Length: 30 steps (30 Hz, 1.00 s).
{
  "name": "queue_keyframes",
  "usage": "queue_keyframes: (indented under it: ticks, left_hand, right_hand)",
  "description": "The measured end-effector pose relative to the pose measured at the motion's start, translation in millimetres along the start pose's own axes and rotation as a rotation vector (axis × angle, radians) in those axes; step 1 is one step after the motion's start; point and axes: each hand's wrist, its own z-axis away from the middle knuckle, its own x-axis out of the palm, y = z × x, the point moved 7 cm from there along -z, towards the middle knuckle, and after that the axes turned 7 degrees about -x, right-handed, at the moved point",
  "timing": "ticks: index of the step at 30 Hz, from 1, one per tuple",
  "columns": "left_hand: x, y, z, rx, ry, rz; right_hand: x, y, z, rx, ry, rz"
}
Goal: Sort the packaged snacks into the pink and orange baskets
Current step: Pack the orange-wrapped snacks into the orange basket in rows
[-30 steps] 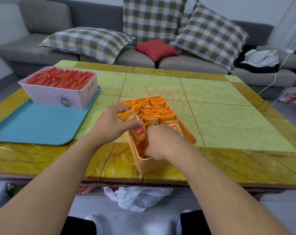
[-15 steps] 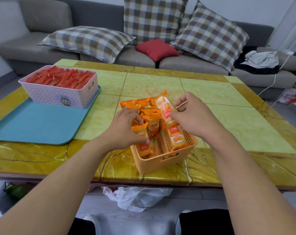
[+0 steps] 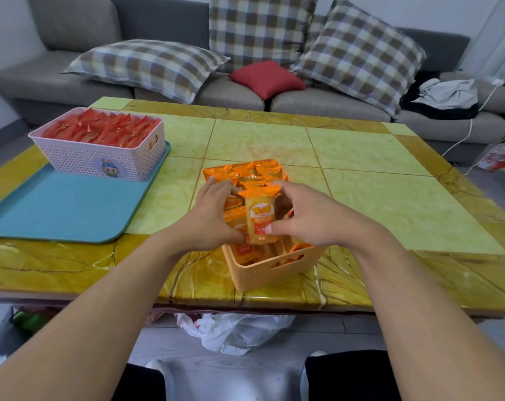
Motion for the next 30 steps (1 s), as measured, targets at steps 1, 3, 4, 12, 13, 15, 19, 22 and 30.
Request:
queue_keyframes:
  ticks: [1,3,4,12,13,15,19,22,30]
  left_hand:
    - [-0.5,-1.5,0.5,-0.002,-0.022,-0.007]
    - [-2.3,-4.0,2.4,-0.003,-0.076,0.054]
    - [-5.7,-4.7,3.8,-0.006,-0.091,0.128]
    - [-22.7,4.9,9.1,0.099,-0.093,0.642]
    - [-19.3,6.1,9.6,0.097,-0.083,0.544]
    - [-11.5,5.3,10.5,0.067,-0.073,0.390]
    - [0.6,10.6,11.7,0.065,-0.080,0.334]
    - [10.2,16.3,11.6,0.089,-0.109,0.130]
    - [-7.5,11.4,2.9,0.047,0.040,0.145]
  right_hand:
    - [1.1,0.0,0.1,-0.009,-0.014,-0.008]
    - [1.0,1.3,0.2,-0.014,-0.030,-0.013]
    - [1.5,1.7,-0.1,-0.015,-0.042,0.000]
    - [16.7,-4.6,-2.3,0.001,-0.055,0.135]
    - [7.5,-3.2,-0.6,0.022,-0.011,0.098]
    - [-18.9,2.0,4.6,0.074,0.165,0.093]
    - [-50.8,14.4,21.6,0.324,0.328,0.438]
    - [-36.6,25.9,26.4,0.506,0.091,0.577]
    - [-22.3,27.1,19.4,0.515,0.022,0.535]
